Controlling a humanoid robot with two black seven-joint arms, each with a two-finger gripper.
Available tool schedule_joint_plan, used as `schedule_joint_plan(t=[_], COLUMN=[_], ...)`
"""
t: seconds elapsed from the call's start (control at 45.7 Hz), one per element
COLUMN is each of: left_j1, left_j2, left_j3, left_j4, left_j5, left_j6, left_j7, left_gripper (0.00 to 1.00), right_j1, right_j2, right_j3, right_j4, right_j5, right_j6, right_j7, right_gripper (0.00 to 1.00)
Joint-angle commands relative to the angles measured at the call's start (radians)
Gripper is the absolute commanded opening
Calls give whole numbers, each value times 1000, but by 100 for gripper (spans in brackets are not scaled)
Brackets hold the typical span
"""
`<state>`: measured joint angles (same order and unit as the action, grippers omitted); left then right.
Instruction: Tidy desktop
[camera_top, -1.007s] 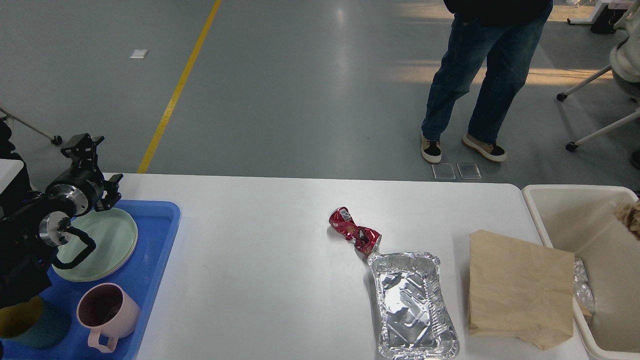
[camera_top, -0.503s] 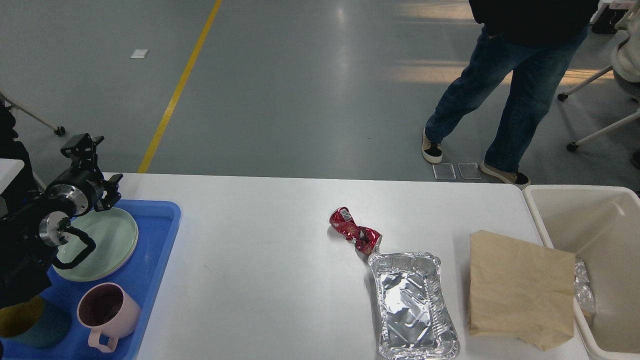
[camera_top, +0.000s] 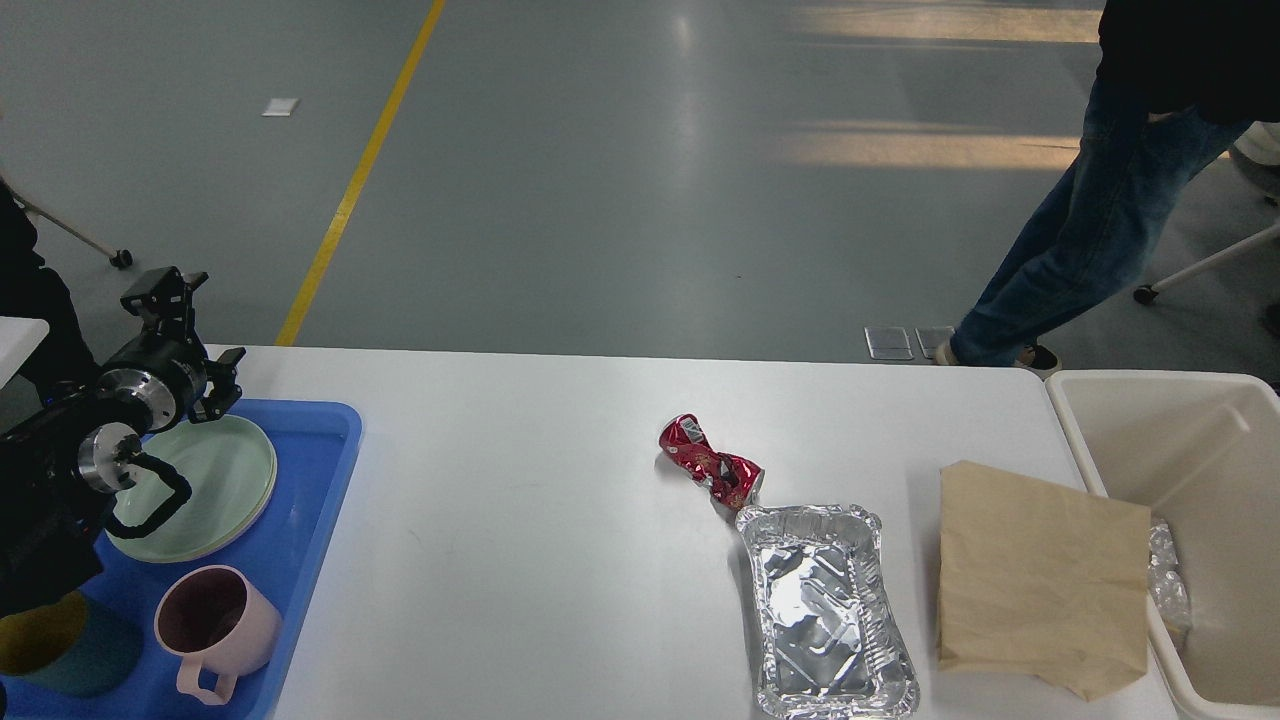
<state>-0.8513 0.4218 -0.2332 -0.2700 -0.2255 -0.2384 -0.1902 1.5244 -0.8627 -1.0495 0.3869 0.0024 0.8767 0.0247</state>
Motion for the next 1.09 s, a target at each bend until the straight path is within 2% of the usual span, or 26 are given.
schedule_joint_plan(t=[0.0, 0.328, 0.635, 1.073], left_j1=[0, 0, 0, 0], left_j2=[0, 0, 0, 0], left_j3=[0, 0, 0, 0], left_j4=[0, 0, 0, 0], left_j5=[0, 0, 0, 0], left_j6=[-1, -1, 1, 1], left_j7=[0, 0, 0, 0], left_gripper=[96, 96, 96, 96], right_j1=[17, 19, 37, 60], right_j2=[14, 34, 45, 76], right_j3=[-3, -110, -121, -107], right_j4=[4, 89, 211, 291], right_j5=[-47, -136, -274, -288], right_j6=[83, 83, 83, 83], right_j7=[-3, -3, 0, -2], right_gripper=[100, 100, 100, 100])
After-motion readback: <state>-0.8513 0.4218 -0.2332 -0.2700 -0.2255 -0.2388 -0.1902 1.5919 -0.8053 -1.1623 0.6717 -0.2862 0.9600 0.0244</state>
